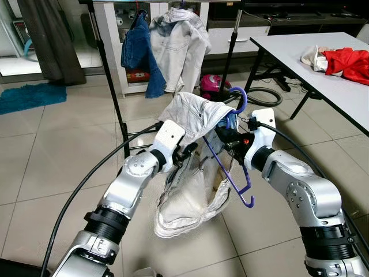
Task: Hang hanger
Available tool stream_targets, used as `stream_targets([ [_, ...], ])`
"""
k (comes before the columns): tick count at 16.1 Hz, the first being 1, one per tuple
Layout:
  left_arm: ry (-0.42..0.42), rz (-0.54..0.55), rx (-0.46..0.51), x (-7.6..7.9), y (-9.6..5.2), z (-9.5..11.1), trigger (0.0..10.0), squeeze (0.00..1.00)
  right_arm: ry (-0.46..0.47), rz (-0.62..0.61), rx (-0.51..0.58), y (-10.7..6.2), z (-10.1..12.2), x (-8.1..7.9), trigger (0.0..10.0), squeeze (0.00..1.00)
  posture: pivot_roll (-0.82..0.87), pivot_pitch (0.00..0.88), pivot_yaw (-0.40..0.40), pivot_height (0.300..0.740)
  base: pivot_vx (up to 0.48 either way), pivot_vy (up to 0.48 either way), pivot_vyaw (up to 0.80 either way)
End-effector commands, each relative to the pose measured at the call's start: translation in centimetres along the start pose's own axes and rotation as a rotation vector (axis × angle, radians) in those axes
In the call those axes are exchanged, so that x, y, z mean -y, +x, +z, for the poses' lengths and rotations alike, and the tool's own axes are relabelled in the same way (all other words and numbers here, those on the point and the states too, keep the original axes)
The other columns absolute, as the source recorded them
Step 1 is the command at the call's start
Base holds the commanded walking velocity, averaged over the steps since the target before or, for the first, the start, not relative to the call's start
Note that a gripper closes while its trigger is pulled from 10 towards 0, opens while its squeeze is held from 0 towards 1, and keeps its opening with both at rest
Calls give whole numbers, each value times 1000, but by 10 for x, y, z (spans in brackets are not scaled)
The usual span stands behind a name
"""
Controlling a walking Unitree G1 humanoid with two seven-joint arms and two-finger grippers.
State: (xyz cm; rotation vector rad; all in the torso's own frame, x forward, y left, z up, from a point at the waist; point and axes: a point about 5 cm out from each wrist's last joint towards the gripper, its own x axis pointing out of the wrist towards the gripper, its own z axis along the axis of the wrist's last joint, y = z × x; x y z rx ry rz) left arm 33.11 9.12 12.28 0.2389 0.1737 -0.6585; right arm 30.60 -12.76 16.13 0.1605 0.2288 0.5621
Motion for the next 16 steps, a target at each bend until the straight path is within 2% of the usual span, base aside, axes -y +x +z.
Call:
stream_targets([
  [1, 1, 13, 22, -4, -3, 5, 0, 0, -56, 28, 90, -1, 24, -5, 10000, 0, 75, 0, -53, 740, 0, 0, 0],
  [5, -16, 11, 54, -11, -5, 11, 0, 0, -60, 29, 89, -1, 24, -5, 10000, 0, 74, 0, -54, 740, 0, 0, 0],
  [8, 23, 46, 65, -26, -12, 22, 0, 0, -72, 28, 82, -2, 23, -4, 10000, 0, 72, 0, -53, 740, 0, 0, 0],
  [11, 96, 103, 73, -53, -23, 51, 0, 0, -203, 36, 25, -2, 15, -5, 10000, 0, 75, 0, -54, 740, 0, 0, 0],
  [12, 102, 105, 85, -58, -24, 61, 0, 0, -219, 45, 22, -2, 14, -6, 10000, 0, 75, 0, -54, 740, 0, 0, 0],
  [14, 120, 90, 96, -62, -24, 75, 0, 0, -244, 79, 22, 0, 13, -12, 10000, 0, 87, 0, -59, 740, 0, 0, 0],
  [16, 149, 82, 93, -63, -22, 83, 0, 0, -340, 136, -35, 0, 5, -21, 10000, 0, 89, 0, -58, 740, 0, 0, 0],
])
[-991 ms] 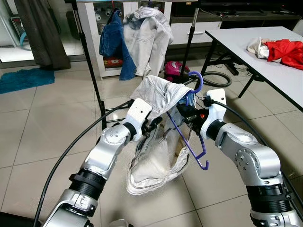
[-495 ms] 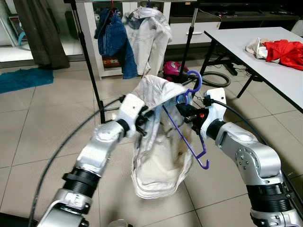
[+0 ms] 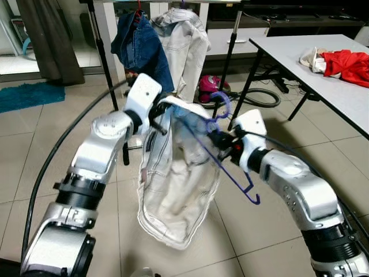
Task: Hang hanger
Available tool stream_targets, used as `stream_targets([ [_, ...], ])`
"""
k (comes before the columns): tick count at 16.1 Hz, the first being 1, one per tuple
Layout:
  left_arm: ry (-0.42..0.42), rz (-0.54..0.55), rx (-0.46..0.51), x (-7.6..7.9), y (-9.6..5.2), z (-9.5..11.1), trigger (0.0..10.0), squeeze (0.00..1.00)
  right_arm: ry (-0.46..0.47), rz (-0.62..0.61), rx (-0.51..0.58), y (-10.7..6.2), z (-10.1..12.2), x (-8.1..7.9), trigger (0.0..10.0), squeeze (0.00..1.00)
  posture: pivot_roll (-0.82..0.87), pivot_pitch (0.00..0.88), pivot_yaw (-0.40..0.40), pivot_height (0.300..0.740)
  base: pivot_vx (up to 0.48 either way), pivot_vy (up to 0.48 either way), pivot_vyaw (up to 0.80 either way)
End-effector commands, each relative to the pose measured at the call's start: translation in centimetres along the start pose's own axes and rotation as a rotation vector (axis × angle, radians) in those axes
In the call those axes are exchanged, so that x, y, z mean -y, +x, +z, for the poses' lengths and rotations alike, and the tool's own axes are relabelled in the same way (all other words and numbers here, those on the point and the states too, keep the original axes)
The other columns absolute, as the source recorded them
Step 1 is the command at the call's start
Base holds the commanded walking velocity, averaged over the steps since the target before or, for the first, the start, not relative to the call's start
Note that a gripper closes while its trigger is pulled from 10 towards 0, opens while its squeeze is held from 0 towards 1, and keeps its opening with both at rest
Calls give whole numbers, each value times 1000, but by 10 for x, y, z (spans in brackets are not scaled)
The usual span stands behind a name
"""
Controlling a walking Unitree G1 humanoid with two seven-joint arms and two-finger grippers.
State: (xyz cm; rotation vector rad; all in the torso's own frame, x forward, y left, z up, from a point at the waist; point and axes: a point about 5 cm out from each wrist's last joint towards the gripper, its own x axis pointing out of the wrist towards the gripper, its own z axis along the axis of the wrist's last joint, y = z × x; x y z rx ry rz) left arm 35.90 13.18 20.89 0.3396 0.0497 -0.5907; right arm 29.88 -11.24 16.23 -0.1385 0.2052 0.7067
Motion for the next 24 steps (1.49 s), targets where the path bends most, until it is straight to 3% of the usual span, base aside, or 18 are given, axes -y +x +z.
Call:
stream_targets([
  [1, 23, -13, 13, 0, 2, 10, 0, 0, -48, 29, 31, -2, 7, -5, 10000, 0, 89, 0, -58, 740, 0, 0, 0],
  [4, 36, -44, -40, 5, 7, 7, 0, 0, -12, 92, 51, 2, 11, -25, 10000, 0, 88, 0, -51, 740, 0, 0, 0],
  [9, 71, -95, -76, 10, 8, 3, 0, 0, 8, 138, 69, 6, 13, -39, 10000, 0, 91, 0, -46, 740, 0, 0, 0],
  [10, 135, -128, -99, 11, 7, 1, 0, 0, -20, 193, 9, 6, 6, -47, 10000, 0, 91, 0, -43, 740, 0, 0, 0],
  [11, 162, -149, -112, 10, 4, 2, 0, 0, -134, 220, -126, 3, -12, -50, 10000, 0, 91, 0, -43, 740, 0, 0, 0],
  [12, 165, -159, -111, 8, 2, 4, 0, 0, -209, 189, -217, 0, -26, -43, 10000, 0, 91, 0, -43, 740, 0, 0, 0],
  [15, 170, -191, -129, 5, -6, 6, 0, 0, -158, 121, -250, -6, -29, -31, 10000, 0, 91, 0, -43, 740, 0, 0, 0],
  [20, 322, -127, -234, -11, -13, -6, 0, 0, -163, 206, -304, -28, -22, -28, 10000, 0, 89, 0, -48, 740, 0, 0, 0],
  [24, 306, -72, -223, -21, -13, -2, 0, 0, -197, 192, -392, -45, -27, -18, 10000, 0, 83, 0, -48, 740, 0, 0, 0],
])
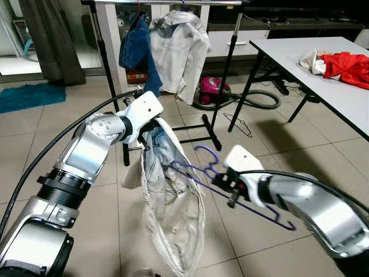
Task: Hang hanger
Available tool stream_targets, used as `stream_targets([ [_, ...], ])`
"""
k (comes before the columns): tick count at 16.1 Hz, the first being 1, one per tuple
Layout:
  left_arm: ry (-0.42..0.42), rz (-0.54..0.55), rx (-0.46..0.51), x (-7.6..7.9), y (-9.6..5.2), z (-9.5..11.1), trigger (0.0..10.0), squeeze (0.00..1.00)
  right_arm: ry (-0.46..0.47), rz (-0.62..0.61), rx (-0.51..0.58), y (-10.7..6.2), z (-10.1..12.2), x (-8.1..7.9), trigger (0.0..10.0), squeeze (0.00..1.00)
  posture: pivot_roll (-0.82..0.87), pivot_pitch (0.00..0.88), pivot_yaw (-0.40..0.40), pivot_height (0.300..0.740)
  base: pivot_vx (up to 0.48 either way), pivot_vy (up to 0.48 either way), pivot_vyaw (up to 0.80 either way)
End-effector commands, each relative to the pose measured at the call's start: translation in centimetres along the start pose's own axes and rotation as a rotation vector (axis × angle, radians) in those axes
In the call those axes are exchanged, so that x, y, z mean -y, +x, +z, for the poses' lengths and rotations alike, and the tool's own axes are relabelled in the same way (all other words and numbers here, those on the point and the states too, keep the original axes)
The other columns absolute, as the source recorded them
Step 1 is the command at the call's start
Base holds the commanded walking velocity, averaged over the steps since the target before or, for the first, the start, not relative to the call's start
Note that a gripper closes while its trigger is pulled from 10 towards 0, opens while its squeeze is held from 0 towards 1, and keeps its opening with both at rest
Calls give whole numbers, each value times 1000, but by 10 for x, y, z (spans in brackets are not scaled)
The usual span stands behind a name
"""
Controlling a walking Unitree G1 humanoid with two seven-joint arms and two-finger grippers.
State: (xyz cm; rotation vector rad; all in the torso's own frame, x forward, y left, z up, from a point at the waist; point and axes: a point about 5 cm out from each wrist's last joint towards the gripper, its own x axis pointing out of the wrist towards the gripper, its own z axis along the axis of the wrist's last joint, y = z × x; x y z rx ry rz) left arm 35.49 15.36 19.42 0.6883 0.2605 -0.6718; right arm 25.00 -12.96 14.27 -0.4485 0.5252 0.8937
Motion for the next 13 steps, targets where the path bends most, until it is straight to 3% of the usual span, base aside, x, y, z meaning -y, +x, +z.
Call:
stream_targets([
  [1, 31, 69, 43, -16, -7, 14, 0, 0, 4, 7, 9, -7, 2, 1, 10000, 0, 82, 0, -47, 740, 0, 0, 0],
  [4, 67, 63, 62, -14, -5, 18, 0, 0, -23, -27, 11, -9, 7, 6, 10000, 0, 78, 0, -45, 740, 0, 0, 0],
  [5, 22, 49, 93, -12, -4, 23, 0, 0, 22, -91, 31, -3, 9, 10, 10000, 0, 78, 0, -45, 740, 0, 0, 0],
  [7, 65, 61, 60, -11, -2, 21, 0, 0, 30, -29, 75, 0, 19, -1, 10000, 0, 86, 0, -44, 740, 0, 0, 0],
  [13, 142, 157, 6, -26, -3, 8, 0, 0, -1, 31, 90, -13, 21, -4, 10000, 0, 84, 0, -32, 740, 0, 0, 0],
])
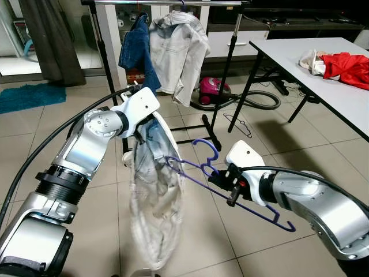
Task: Hang hanger
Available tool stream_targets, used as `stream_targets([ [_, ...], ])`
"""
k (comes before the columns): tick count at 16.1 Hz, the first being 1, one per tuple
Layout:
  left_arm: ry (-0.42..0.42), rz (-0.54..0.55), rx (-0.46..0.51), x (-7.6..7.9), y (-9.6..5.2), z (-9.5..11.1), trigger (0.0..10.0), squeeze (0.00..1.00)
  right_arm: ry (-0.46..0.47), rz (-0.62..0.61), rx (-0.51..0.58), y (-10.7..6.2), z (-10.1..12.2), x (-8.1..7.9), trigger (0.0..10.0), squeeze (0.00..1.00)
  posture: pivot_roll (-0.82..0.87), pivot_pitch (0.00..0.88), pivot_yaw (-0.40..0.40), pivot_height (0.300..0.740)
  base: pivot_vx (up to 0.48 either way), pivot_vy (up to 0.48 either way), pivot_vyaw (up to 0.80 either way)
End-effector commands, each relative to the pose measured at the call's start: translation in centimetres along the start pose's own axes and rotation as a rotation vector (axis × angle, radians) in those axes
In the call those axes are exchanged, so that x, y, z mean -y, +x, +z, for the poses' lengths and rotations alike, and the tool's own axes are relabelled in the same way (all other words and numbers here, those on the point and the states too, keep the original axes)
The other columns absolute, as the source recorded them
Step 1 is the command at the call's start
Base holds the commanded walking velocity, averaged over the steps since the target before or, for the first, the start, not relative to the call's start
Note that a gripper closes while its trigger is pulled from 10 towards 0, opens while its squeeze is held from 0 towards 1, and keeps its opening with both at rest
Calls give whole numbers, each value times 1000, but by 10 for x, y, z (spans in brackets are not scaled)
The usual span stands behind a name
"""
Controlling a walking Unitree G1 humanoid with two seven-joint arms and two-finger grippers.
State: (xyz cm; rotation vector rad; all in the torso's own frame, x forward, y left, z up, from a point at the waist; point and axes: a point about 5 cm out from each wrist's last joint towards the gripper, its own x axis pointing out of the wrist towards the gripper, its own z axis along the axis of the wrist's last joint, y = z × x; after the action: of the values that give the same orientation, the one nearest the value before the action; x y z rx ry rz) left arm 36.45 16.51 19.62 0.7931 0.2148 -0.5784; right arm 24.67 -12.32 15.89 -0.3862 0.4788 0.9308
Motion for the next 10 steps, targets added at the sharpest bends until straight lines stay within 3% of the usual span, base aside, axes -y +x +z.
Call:
stream_targets([
  [1, 1, 58, 46, -15, -4, 12, 0, 0, -16, -20, 13, -5, 4, 1, 10000, 0, 86, 0, -32, 740, 0, 0, 0],
  [4, 8, 96, 46, -18, -3, 10, 0, 0, -26, 5, 1, -6, 3, 0, 10000, 0, 79, 0, -30, 740, 0, 0, 0],
  [5, -166, 89, 151, -17, -2, 22, 0, 0, -36, -7, -29, -2, -1, -1, 10000, 0, 78, 0, -32, 740, 0, 0, 0],
  [6, -241, 85, 227, -18, -4, 32, 0, 0, -4, 26, -3, 2, 0, -5, 10000, 0, 80, 0, -35, 740, 0, 0, 0],
  [7, -276, 90, 270, -20, -6, 36, 0, 0, -1, 21, 4, 3, 2, -7, 10000, 0, 79, 0, -35, 740, 0, 0, 0],
  [8, -377, 121, 375, -28, -13, 45, 0, 0, -19, 6, -6, 4, 1, -9, 10000, 0, 78, 0, -29, 740, 0, 0, 0],
  [10, -423, 147, 447, -38, -21, 49, 0, 0, -21, -71, 0, 5, -1, -5, 10000, 0, 82, 0, -29, 740, 0, 0, 0],
])
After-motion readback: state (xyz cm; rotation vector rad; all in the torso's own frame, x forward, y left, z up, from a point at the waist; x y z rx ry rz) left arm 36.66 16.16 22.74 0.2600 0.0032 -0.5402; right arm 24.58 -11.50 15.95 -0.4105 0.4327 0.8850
